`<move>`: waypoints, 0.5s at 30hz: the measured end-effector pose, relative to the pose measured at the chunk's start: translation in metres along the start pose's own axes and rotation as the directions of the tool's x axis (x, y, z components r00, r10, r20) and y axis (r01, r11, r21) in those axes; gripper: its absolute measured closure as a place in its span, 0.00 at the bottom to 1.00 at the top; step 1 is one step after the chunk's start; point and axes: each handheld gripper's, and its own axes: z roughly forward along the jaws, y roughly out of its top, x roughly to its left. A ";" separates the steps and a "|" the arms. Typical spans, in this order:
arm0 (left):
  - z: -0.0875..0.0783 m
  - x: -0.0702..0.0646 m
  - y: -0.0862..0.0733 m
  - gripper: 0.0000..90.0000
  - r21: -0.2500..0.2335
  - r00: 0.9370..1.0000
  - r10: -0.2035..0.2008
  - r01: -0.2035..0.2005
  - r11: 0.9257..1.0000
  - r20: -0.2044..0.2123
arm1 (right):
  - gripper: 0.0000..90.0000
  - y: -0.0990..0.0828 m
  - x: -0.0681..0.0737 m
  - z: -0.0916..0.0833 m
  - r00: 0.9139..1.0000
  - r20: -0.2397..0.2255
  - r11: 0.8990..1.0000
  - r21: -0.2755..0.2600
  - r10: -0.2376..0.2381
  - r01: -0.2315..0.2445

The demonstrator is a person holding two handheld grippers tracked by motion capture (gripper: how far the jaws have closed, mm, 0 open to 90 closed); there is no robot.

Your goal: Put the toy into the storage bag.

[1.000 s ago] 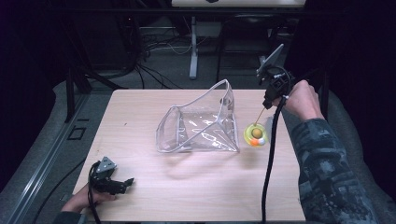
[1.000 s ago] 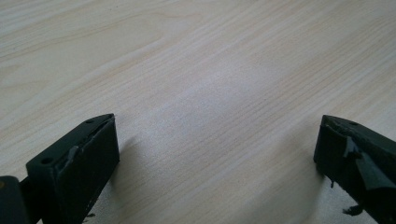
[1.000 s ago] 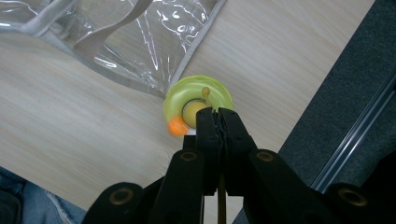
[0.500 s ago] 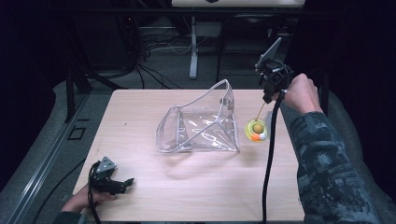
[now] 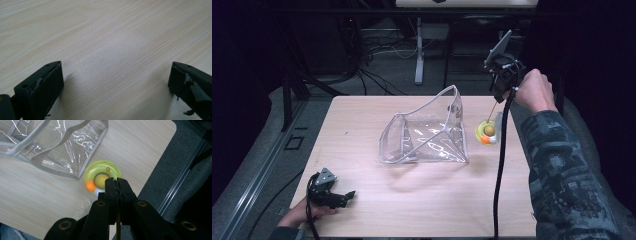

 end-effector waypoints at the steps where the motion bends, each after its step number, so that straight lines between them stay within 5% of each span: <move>1: 0.000 0.000 0.000 0.00 0.000 1.000 -0.002 0.002 1.000 0.001 | 0.97 0.001 0.000 -0.001 1.000 -0.001 1.000 -0.003 0.002 -0.002; 15: 0.000 0.000 0.000 0.00 0.000 1.000 -0.001 0.001 1.000 0.001 | 0.97 0.015 -0.001 -0.012 1.000 0.013 1.000 -0.012 0.003 -0.003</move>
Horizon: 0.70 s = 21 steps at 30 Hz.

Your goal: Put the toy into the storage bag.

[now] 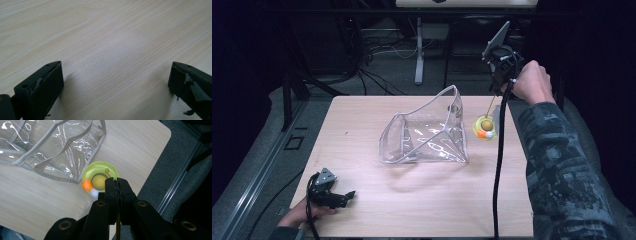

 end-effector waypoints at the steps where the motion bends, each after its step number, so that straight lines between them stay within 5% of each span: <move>1: 0.000 0.000 0.000 0.00 0.000 1.000 0.001 -0.001 1.000 0.000 | 0.97 0.001 0.000 -0.001 1.000 -0.001 1.000 -0.002 0.001 -0.001; 21: 0.000 0.000 0.000 0.00 0.000 1.000 0.002 -0.002 1.000 0.000 | 0.97 0.015 0.011 -0.029 0.999 0.024 0.998 -0.052 -0.039 0.040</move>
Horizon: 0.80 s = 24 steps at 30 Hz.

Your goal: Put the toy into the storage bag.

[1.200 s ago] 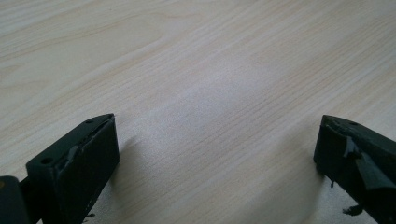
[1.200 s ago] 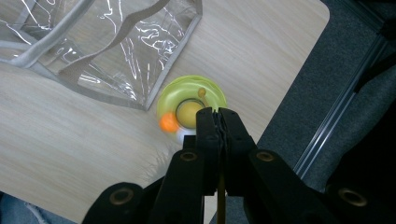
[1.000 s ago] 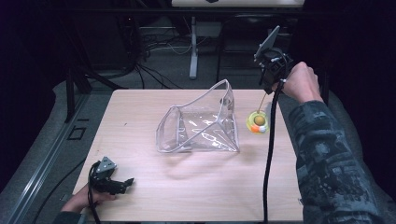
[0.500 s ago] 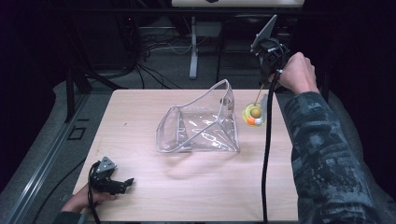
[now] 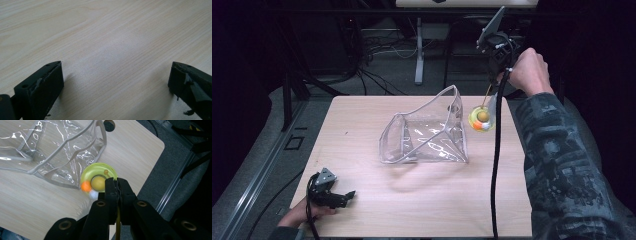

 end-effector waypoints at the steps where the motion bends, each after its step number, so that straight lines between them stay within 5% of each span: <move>1: 0.000 0.000 0.000 0.00 0.000 1.000 -0.001 0.001 1.000 0.000 | 0.97 0.000 0.001 -0.001 1.000 0.002 1.000 0.000 -0.003 0.003; 17: 0.000 0.000 0.000 0.00 0.000 1.000 -0.002 0.002 1.000 0.004 | 0.97 0.006 0.003 -0.029 1.000 0.016 0.999 -0.051 -0.013 0.013; 24: -0.001 -0.001 0.000 0.01 0.005 0.999 0.027 -0.027 1.000 0.024 | 0.98 0.008 0.002 -0.039 1.000 0.004 0.997 -0.078 -0.017 0.017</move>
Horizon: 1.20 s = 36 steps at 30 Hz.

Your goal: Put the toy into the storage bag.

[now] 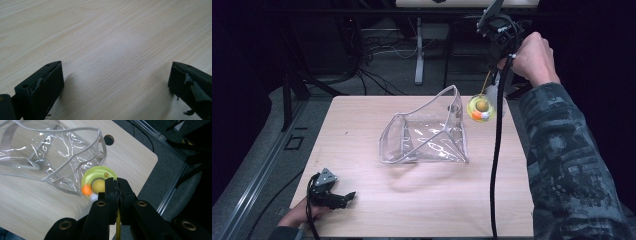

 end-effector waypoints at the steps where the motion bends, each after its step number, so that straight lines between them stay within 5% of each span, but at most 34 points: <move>1: 0.000 0.000 0.000 0.01 -0.001 1.000 0.002 -0.002 1.000 0.003 | 0.98 0.001 0.000 -0.001 1.000 -0.002 1.000 -0.003 0.000 0.000; 13: 0.000 0.000 0.000 0.00 0.001 1.000 0.007 -0.007 1.000 0.004 | 0.98 0.012 0.008 -0.021 0.999 0.019 0.999 -0.036 -0.029 0.029; 20: 0.000 0.000 0.000 0.00 -0.001 1.000 0.004 -0.004 1.000 0.004 | 0.98 0.024 0.016 -0.034 0.999 -0.007 0.996 -0.081 -0.035 0.034; 36: 0.000 0.000 0.000 0.00 -0.001 1.000 0.003 -0.003 1.000 0.004 | 0.98 0.053 0.055 -0.045 0.993 -0.043 0.985 -0.139 -0.108 0.101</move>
